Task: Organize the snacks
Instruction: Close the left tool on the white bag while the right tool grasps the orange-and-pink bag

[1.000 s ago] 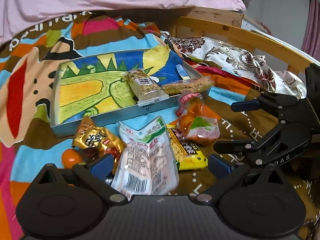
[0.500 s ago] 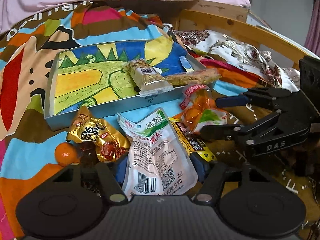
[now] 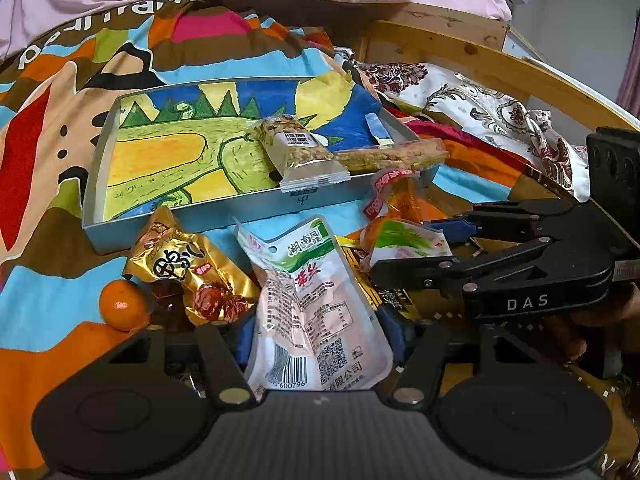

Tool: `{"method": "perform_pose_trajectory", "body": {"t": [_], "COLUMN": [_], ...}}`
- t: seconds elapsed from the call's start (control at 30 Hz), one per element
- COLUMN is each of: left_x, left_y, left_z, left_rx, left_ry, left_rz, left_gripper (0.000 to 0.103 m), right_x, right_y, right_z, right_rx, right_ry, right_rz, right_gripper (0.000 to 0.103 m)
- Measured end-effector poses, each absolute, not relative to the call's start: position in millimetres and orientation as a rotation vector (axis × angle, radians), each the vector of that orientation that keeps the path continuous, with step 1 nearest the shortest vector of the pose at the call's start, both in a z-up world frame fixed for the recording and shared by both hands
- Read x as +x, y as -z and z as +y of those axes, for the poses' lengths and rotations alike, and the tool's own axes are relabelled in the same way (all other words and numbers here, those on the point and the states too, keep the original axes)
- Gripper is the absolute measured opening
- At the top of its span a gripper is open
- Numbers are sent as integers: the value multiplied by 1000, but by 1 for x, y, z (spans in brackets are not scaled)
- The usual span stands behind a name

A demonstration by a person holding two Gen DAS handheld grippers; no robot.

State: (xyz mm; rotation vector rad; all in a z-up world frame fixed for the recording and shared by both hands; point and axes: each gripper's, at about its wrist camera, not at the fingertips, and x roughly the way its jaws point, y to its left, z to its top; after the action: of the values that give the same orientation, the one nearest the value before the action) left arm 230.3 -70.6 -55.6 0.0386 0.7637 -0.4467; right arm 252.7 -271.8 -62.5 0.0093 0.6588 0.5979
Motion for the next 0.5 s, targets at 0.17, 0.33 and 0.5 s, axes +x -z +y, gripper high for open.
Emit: {"method": "perform_pose_trajectory", "body": {"t": [0.17,0.33,0.5], "left_x": [229,231,233], "left_y": [51,50,54], "left_z": [-67,-57,-60], "left_rx": [-2,-108,-93], "left_ry": [424,395,415], "left_rz": [780,835,845], "left_gripper": [53,58,71], "right_x": [249,244,246], "right_y": [59,56,60], "right_z": [-274,-274,-274], "right_rx": [36,38,40], "right_ry": [-584,-581,-587], "right_rz": [681,708,707], "right_gripper": [58,58,61]}}
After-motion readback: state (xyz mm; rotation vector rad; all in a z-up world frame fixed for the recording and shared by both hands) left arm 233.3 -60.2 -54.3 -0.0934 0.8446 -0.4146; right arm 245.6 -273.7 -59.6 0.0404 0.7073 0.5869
